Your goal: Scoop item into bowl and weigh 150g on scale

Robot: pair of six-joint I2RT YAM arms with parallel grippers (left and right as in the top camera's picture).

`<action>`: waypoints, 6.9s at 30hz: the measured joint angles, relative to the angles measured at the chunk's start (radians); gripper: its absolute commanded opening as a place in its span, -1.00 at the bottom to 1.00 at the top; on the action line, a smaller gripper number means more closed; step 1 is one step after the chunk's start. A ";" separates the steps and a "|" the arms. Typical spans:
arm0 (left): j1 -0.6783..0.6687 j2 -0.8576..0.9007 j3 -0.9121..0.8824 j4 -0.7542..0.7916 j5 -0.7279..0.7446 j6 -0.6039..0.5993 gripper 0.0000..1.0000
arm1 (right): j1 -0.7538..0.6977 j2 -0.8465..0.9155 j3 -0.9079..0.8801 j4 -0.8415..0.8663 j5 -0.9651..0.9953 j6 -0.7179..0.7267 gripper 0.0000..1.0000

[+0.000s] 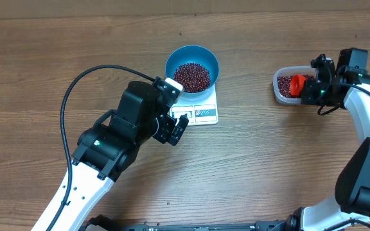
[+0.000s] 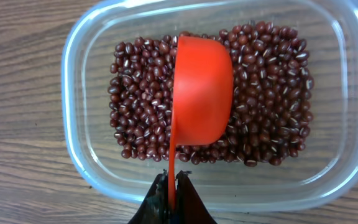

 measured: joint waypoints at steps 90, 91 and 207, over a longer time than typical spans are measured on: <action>0.000 0.000 0.000 0.000 0.000 0.000 0.99 | 0.001 -0.035 0.002 0.028 0.026 0.172 -0.93; 0.000 0.000 0.000 0.000 0.000 0.000 0.99 | 0.001 -0.046 0.002 0.026 0.027 0.159 -0.93; 0.000 0.000 0.000 0.000 0.000 0.000 0.99 | -0.030 0.055 0.005 0.044 -0.227 -0.003 -0.93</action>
